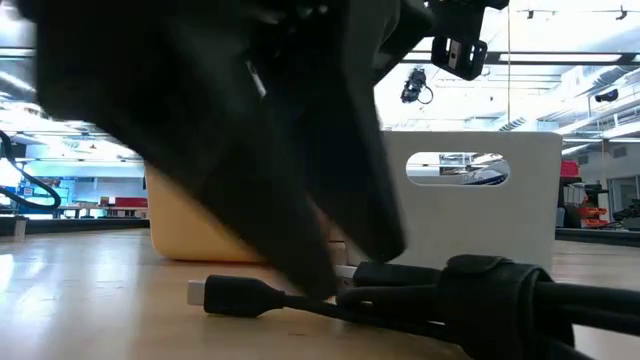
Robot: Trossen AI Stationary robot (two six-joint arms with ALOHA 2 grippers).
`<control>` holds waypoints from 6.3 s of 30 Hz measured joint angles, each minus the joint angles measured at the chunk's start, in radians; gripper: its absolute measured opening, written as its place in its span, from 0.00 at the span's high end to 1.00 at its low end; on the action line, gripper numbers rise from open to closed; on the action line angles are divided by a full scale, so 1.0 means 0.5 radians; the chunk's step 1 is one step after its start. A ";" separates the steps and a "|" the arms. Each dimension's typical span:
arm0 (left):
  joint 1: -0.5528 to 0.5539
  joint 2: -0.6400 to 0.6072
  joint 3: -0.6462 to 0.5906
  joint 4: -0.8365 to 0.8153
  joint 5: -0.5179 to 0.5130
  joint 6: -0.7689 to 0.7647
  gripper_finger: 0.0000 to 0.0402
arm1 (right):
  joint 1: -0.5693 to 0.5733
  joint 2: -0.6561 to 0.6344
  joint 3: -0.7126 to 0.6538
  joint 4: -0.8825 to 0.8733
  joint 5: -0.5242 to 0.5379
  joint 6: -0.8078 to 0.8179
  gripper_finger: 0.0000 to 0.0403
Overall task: Pick & Place USB Port
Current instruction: Put the black charger cable into the yellow bin, then return to Home Position
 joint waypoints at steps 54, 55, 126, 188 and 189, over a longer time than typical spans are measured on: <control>0.005 0.031 0.816 -1.740 -0.997 -0.979 0.93 | 0.050 0.002 0.000 -0.022 0.097 -0.043 0.74; 0.005 0.013 0.816 -1.849 -1.041 -1.059 0.93 | 0.050 0.002 0.000 -0.024 0.096 -0.043 0.74; 0.681 -1.759 -1.579 0.572 -0.042 -1.256 0.53 | 0.013 0.000 -0.001 -0.106 0.104 0.221 0.74; 1.308 -4.391 -3.239 0.830 0.253 -0.731 0.53 | -1.253 -2.001 -1.931 1.030 -1.105 -1.136 0.74; 1.308 -4.391 -3.239 0.830 0.252 -0.726 0.53 | -1.234 -2.001 -1.931 1.069 -1.114 -1.148 0.74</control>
